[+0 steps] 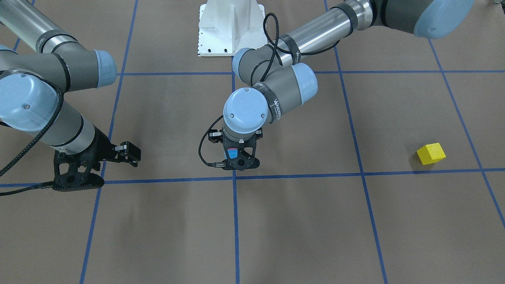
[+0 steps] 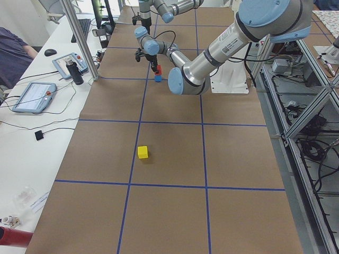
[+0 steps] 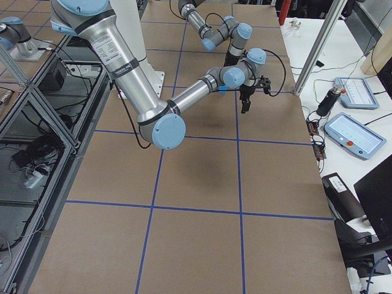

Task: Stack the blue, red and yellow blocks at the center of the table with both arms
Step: 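Lower the red cube onto the blue cube and open the left gripper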

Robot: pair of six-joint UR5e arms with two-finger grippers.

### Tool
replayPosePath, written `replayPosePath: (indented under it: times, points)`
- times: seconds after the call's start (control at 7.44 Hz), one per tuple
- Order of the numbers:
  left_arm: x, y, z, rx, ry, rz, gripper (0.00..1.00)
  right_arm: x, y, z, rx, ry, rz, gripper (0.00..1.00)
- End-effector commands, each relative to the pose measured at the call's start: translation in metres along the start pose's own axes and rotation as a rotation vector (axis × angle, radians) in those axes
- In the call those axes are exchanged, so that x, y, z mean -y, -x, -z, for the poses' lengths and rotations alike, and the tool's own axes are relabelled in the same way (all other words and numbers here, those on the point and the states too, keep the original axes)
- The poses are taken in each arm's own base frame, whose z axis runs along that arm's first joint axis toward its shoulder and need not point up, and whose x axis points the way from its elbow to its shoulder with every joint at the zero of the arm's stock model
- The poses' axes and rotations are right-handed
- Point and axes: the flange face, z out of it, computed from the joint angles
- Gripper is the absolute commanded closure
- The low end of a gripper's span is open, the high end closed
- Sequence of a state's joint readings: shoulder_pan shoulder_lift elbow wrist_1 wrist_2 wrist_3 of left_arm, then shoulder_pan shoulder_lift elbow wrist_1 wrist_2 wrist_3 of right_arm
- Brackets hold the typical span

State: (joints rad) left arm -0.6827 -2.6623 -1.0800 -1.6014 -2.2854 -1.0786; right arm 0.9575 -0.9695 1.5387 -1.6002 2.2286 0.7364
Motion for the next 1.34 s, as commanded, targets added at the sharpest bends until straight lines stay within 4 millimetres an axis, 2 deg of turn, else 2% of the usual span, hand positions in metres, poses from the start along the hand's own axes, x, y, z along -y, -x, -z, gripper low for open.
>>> replayPosePath:
  times: [0.0, 1.21]
  points:
    - [0.0013, 0.0005, -0.0003, 0.006, -0.01, 0.0, 1.0, -0.0001, 0.0002, -0.0001, 0.0, 0.0, 0.0, 0.01]
    - [0.0011, -0.0012, -0.0011, 0.015, -0.023, -0.015, 1.0, 0.0009, -0.0026, -0.0018, -0.003, 0.003, -0.001, 0.01]
